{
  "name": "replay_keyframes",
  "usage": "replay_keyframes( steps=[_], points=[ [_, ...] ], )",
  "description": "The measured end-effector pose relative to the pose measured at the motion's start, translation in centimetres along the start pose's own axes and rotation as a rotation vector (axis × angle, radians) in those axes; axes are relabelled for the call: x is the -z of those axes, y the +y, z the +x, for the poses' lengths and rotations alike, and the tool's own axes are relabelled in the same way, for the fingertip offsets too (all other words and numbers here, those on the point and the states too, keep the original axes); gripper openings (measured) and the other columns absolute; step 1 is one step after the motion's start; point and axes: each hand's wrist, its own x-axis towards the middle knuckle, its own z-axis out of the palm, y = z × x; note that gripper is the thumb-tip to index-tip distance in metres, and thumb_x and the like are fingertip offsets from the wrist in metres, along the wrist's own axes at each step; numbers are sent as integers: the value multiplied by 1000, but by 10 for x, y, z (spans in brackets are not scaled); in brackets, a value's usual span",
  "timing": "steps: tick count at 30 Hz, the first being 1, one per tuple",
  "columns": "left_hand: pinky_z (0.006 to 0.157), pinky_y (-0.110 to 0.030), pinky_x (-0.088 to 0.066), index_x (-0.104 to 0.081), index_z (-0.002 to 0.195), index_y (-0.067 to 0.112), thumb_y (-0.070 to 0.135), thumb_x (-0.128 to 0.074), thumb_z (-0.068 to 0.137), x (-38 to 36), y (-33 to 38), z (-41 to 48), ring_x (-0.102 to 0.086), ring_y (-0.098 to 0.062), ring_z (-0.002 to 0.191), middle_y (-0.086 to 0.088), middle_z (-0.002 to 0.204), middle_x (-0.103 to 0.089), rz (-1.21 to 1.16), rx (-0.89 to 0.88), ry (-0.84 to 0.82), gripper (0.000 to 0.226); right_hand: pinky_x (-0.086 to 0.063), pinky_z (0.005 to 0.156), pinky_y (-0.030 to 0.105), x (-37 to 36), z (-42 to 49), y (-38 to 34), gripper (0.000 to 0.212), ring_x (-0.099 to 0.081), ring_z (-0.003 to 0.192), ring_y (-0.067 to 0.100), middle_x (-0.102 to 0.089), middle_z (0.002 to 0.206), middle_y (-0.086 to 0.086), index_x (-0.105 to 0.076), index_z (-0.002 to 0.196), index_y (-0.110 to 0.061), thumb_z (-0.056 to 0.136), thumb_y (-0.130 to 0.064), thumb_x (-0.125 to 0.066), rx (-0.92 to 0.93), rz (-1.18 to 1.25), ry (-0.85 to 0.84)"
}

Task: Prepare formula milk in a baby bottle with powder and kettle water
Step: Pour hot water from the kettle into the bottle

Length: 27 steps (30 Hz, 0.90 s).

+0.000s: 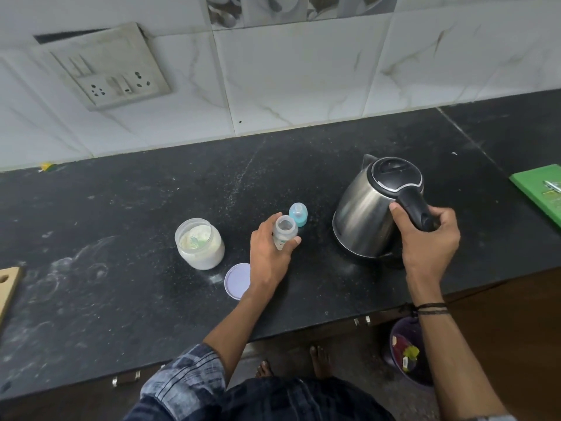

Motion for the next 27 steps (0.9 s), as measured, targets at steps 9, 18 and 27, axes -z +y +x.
replay_keyframes(
  steps=[9, 18, 27],
  points=[
    [109, -45, -46, -56, 146, 20, 26, -86, 84, -13, 21, 11, -52, -20, 127, 2, 137, -62, 16, 41, 48, 69, -48, 58, 8, 0, 5, 5, 39, -61, 66, -9, -65, 76, -31, -62, 83, -36, 67, -52, -93, -11, 62, 13],
    [109, -44, -47, -59, 144, 23, 27, -89, 81, -8, 26, 14, -57, -19, 125, 9, 133, -63, -7, 82, 103, 70, -49, 59, 8, 6, 26, 11, 37, -61, 64, -8, -66, 74, -25, -66, 82, -34, 64, -48, -95, 26, 93, -61],
    [103, -43, -52, -65, 137, 24, 24, -91, 77, -7, 34, 23, -62, -18, 117, 8, 126, -67, -39, 59, 98, 65, -48, 52, 19, 30, 55, 7, 38, -59, 60, 14, -68, 72, -7, -72, 82, -32, 58, -49, -96, 46, 103, -326]
  ],
)
